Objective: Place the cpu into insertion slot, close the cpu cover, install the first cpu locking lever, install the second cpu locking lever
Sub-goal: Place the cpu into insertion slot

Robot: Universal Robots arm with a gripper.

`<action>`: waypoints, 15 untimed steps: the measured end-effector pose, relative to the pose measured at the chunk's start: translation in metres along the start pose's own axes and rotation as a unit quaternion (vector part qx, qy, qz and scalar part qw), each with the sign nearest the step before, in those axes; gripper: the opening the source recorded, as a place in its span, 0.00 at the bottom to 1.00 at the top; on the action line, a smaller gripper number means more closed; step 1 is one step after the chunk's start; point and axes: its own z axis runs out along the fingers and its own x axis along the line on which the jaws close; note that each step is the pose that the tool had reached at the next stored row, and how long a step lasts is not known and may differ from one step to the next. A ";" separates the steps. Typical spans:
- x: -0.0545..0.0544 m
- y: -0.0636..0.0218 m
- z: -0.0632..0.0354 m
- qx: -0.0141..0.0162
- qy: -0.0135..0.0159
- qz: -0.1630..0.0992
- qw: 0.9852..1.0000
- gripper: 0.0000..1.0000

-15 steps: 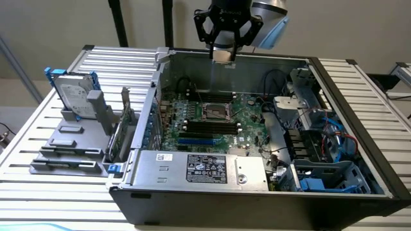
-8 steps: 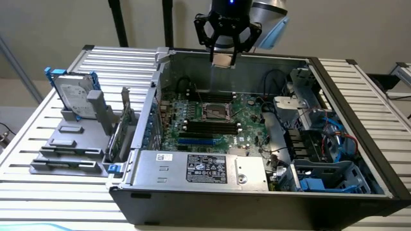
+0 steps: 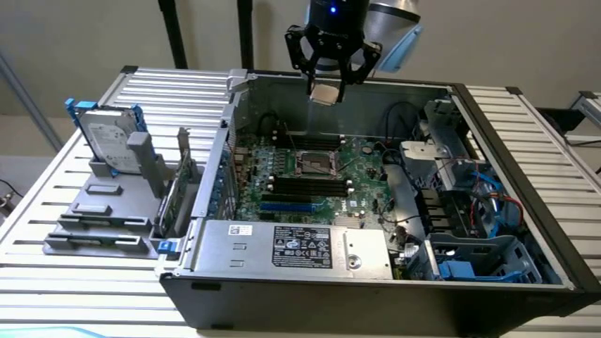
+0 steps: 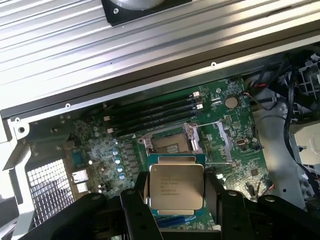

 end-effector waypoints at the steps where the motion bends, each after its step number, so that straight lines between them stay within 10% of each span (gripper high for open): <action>1: 0.000 -0.0001 0.0010 0.000 -0.001 0.010 1.000 0.55; 9: 0.000 -0.0006 0.0068 -0.002 -0.007 0.082 0.997 0.55; 15: 0.000 -0.0008 0.0097 -0.003 -0.012 0.146 0.989 0.55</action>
